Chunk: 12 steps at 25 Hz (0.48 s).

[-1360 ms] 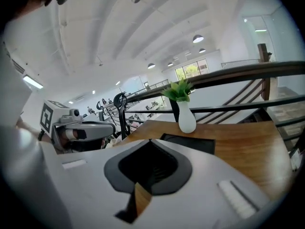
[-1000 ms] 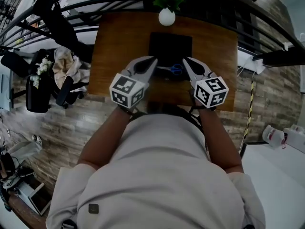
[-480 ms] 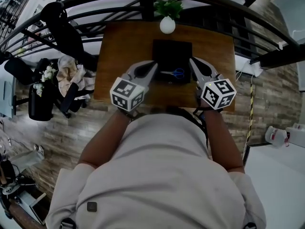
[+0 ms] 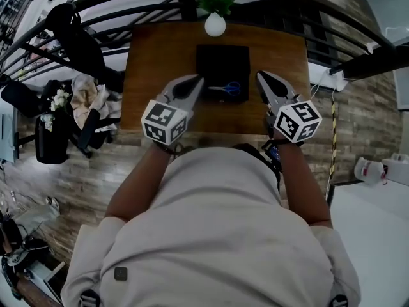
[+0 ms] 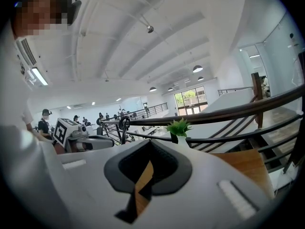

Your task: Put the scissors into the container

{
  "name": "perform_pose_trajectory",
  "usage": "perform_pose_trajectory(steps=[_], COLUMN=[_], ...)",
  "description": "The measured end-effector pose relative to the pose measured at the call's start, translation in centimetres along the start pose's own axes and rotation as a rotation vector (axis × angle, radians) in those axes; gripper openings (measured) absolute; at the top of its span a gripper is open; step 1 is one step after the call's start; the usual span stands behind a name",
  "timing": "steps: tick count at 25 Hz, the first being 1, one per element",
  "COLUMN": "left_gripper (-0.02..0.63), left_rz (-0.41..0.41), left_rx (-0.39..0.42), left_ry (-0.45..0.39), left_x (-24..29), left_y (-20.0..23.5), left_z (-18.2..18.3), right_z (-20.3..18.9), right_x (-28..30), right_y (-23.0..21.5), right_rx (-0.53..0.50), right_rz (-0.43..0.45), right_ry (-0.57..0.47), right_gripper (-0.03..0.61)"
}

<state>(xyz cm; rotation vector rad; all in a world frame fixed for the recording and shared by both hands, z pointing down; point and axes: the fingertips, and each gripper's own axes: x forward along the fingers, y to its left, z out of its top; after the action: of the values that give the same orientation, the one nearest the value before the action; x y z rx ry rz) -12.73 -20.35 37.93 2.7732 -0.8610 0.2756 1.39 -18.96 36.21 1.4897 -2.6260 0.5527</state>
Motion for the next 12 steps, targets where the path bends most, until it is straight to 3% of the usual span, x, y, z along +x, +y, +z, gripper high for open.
perform_pose_trajectory(steps=[12], left_gripper=[0.002], left_rz=[0.018], left_rx=[0.018], left_ry=[-0.017], left_x=[4.3], left_y=[-8.9], left_z=[0.5], right_z=[-2.7], right_x=[-7.9], right_y=[-2.5], right_rx=[0.003], right_rz=[0.067], right_ry=[0.047], right_gripper=[0.006])
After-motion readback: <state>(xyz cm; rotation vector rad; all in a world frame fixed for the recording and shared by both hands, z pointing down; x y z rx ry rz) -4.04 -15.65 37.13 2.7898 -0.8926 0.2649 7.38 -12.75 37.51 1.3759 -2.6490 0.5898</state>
